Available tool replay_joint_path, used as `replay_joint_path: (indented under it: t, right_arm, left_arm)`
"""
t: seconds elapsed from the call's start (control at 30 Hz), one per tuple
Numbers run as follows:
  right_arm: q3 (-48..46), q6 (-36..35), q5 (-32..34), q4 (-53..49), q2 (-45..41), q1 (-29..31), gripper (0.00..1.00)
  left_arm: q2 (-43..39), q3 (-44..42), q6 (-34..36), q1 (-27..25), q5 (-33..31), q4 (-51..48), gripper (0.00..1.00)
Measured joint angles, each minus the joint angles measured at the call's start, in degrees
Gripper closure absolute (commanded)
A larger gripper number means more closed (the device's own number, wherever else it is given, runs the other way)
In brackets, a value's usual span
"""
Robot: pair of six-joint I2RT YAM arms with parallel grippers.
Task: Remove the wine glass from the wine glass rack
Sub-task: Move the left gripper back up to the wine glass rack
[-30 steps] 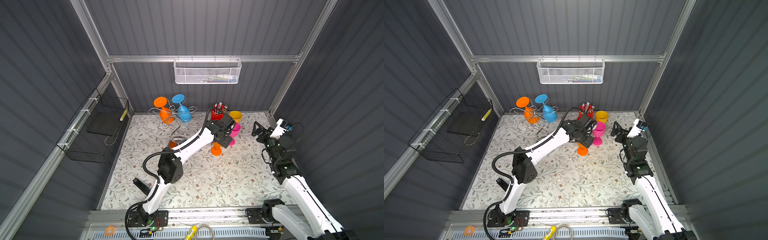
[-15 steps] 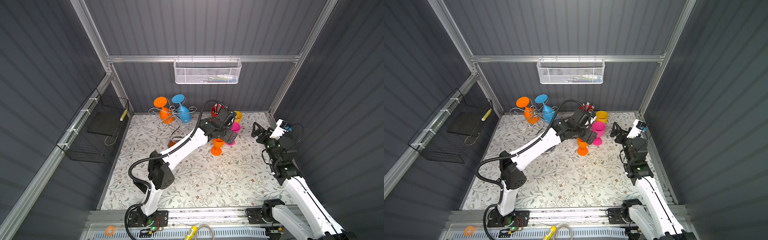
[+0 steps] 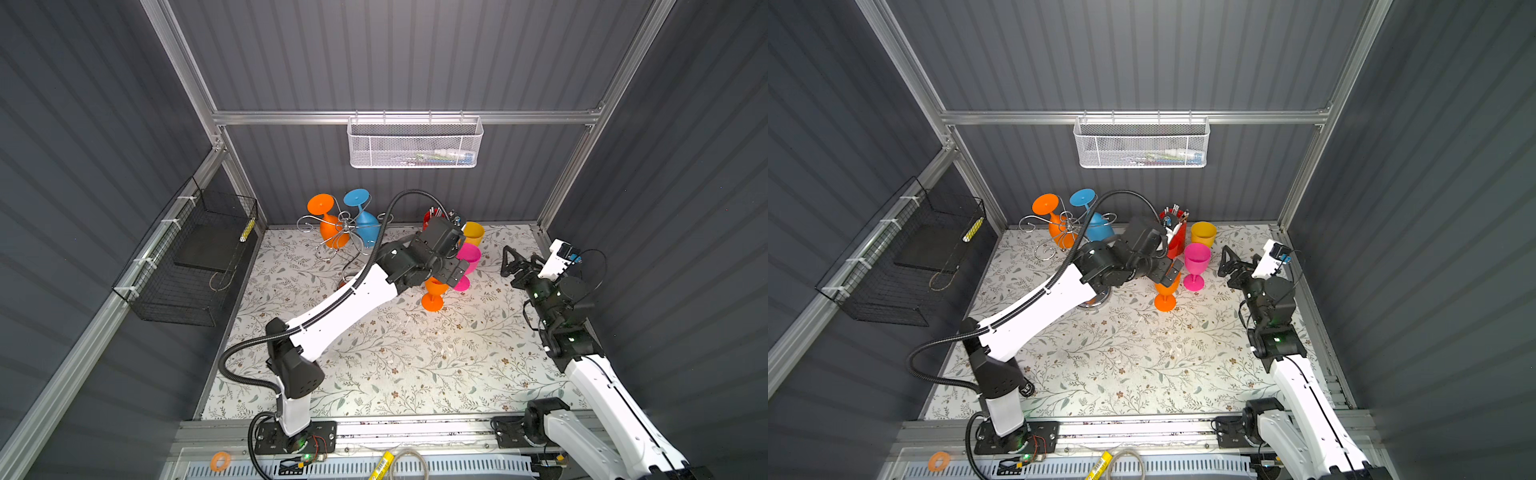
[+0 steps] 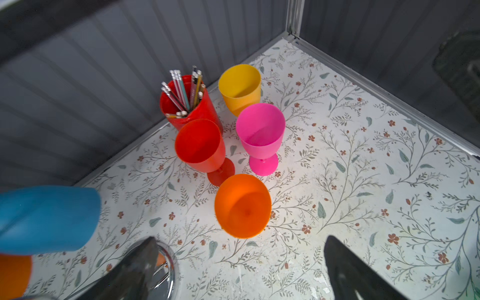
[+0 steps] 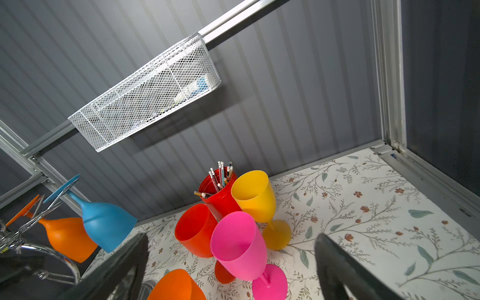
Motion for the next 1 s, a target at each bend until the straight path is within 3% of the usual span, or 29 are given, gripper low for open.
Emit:
replay_joint_path:
  t: [0.37, 0.57, 0.83, 1.0]
  right_arm:
    - [-0.5, 0.7, -4.4, 1.9, -0.4, 0.1, 0.01]
    - [-0.6, -0.7, -9.2, 4.5, 0.4, 2.3, 0.01]
    - [0.8, -5.3, -12.8, 3.9, 3.8, 7.8, 0.01]
    - [2.8, -8.2, -13.4, 3.2, 4.9, 11.0, 0.01]
  left_arm:
    - [-8.2, 0.1, -2.4, 0.0, -6.9, -4.1, 0.03]
    - [-8.2, 6.3, -1.8, 0.5, -16.5, -12.8, 0.07]
    - [-8.7, 10.4, -1.5, 10.3, -23.8, -21.9, 0.10]
    - [-8.9, 10.3, -1.3, 15.4, -23.6, -23.6, 0.11]
